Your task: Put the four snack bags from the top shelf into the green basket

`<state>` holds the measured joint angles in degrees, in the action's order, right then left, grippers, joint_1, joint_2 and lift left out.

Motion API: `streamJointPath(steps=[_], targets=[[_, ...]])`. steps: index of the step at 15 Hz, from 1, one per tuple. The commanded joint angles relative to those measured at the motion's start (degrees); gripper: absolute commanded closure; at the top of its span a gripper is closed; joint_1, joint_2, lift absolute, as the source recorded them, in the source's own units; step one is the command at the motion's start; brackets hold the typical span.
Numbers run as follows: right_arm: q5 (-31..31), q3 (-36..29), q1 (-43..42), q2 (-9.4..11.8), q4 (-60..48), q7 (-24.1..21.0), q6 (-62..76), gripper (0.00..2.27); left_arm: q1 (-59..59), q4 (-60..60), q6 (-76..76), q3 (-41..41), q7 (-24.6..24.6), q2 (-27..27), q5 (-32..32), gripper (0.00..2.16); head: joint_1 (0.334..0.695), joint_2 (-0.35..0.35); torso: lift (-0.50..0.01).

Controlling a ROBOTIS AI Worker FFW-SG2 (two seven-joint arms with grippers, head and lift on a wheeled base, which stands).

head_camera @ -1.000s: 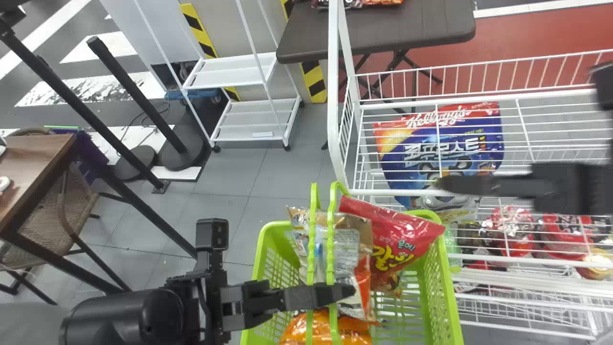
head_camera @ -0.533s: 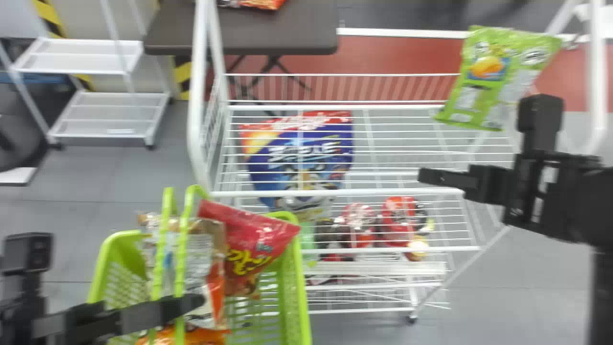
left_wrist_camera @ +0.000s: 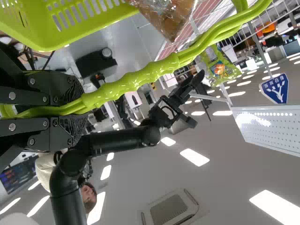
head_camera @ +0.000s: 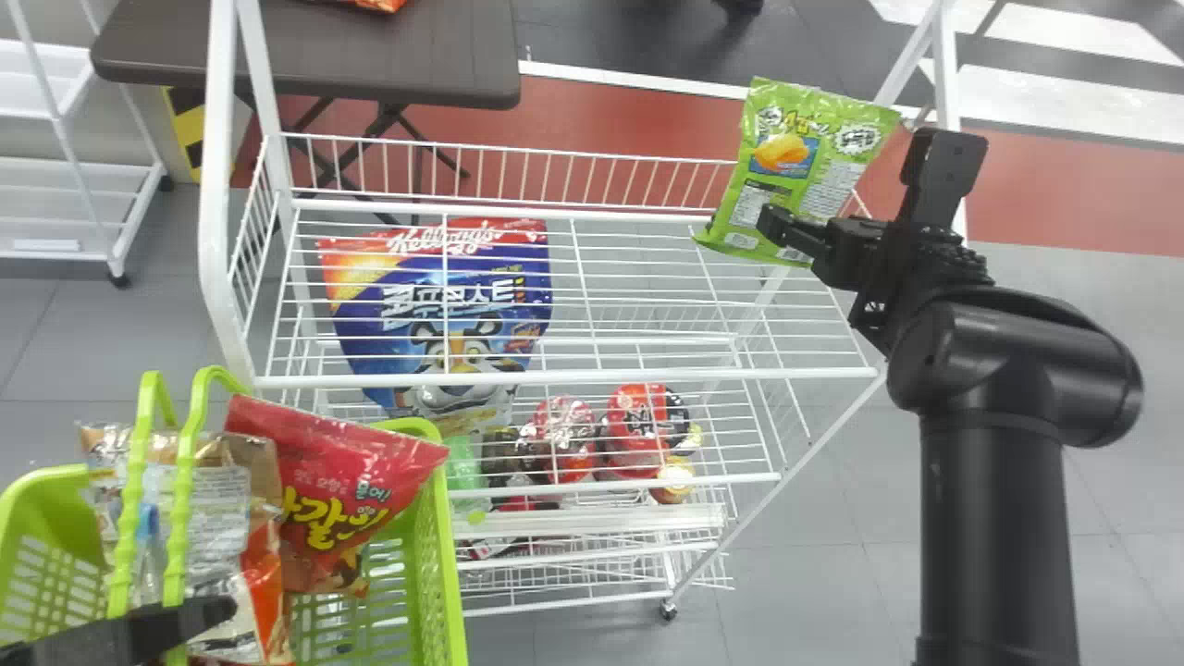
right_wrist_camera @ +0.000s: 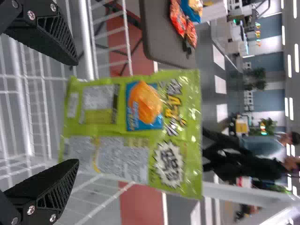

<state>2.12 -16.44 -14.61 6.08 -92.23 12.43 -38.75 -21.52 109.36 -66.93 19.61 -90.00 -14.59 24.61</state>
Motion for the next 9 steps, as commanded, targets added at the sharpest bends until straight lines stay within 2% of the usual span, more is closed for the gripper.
streamJointPath(steps=[1,4,6,7,9], targets=[[2.2,-1.2,-2.9,0.3,5.2,0.0,4.7,0.07,0.0,-0.3,0.0,0.1,-0.6,0.0,0.0,2.15,0.695,-0.262,0.000],[8.7,-0.2,-7.9,0.2,13.8,-2.2,8.0,0.08,0.1,-0.3,0.2,0.1,-0.6,0.1,0.0,2.15,0.695,-0.281,0.000],[10.7,1.1,-11.1,0.2,20.0,-2.4,10.0,0.09,0.2,-0.8,0.2,0.1,-0.6,0.0,0.0,2.15,0.695,-0.290,0.000],[11.3,1.6,-12.2,0.2,22.1,-2.5,10.7,0.17,0.2,-0.7,0.4,0.1,-0.6,0.0,0.0,2.15,0.695,-0.287,0.000],[11.5,1.8,-13.2,0.2,24.0,-2.5,10.5,0.64,0.2,-0.8,0.5,0.1,-0.6,0.0,0.0,2.15,0.695,-0.276,0.000]])
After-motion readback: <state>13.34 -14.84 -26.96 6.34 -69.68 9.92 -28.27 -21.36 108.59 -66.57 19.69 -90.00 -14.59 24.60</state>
